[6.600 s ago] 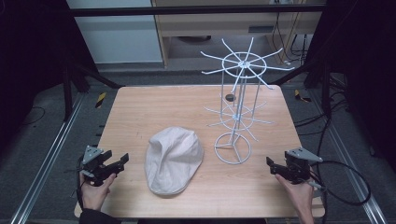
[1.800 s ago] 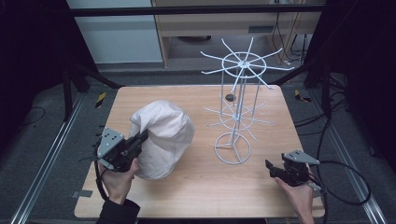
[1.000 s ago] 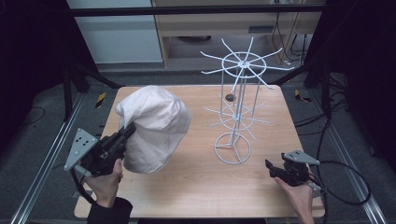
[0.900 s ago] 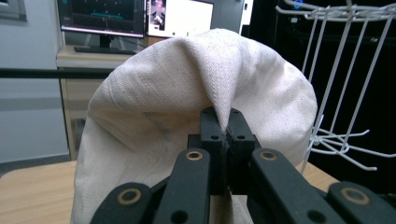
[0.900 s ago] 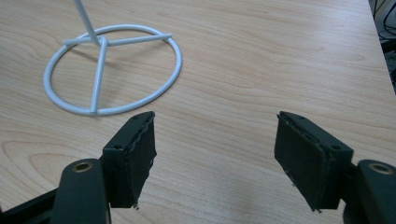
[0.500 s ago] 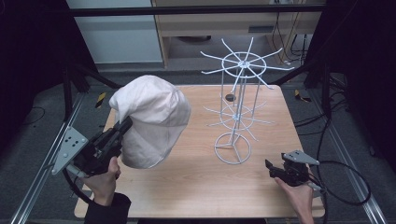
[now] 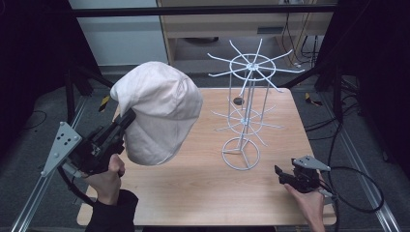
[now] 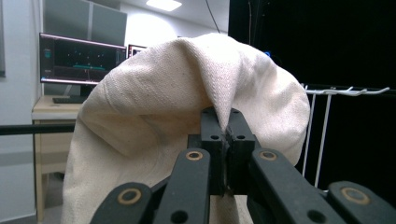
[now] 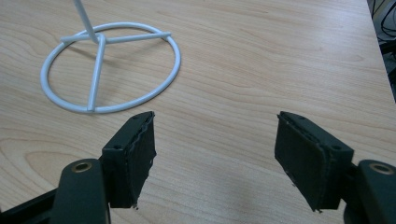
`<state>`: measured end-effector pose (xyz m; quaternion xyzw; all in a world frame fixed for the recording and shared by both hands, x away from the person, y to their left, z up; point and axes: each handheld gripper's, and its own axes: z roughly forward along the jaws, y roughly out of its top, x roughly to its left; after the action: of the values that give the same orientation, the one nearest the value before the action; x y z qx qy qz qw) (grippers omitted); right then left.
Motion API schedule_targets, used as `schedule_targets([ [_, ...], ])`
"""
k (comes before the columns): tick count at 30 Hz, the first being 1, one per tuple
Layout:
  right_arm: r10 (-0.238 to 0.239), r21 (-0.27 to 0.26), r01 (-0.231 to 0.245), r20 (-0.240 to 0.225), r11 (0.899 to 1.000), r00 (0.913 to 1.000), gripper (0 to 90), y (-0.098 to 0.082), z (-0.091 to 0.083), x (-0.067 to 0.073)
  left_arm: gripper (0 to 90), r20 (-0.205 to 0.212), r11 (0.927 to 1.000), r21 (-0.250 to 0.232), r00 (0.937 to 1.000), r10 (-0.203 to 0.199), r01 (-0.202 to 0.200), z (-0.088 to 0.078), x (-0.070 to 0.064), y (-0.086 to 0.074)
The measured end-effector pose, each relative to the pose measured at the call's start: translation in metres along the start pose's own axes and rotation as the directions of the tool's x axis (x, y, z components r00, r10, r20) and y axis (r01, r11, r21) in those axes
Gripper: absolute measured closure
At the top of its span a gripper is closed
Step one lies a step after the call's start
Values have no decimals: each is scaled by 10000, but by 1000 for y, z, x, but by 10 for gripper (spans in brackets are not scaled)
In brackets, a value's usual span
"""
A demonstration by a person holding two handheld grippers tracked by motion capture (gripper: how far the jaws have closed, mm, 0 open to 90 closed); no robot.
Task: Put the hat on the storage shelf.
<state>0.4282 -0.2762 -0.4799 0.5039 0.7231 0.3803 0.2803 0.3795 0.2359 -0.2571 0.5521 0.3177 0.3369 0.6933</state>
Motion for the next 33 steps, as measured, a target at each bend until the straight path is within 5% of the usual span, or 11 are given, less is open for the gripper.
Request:
schedule_targets([
  [33, -28, -19, 28, 37, 10000, 10000, 289, 0, 0, -1, 876, 730, 9935, -1134, 9973, 29, 54, 3, -20, 29],
])
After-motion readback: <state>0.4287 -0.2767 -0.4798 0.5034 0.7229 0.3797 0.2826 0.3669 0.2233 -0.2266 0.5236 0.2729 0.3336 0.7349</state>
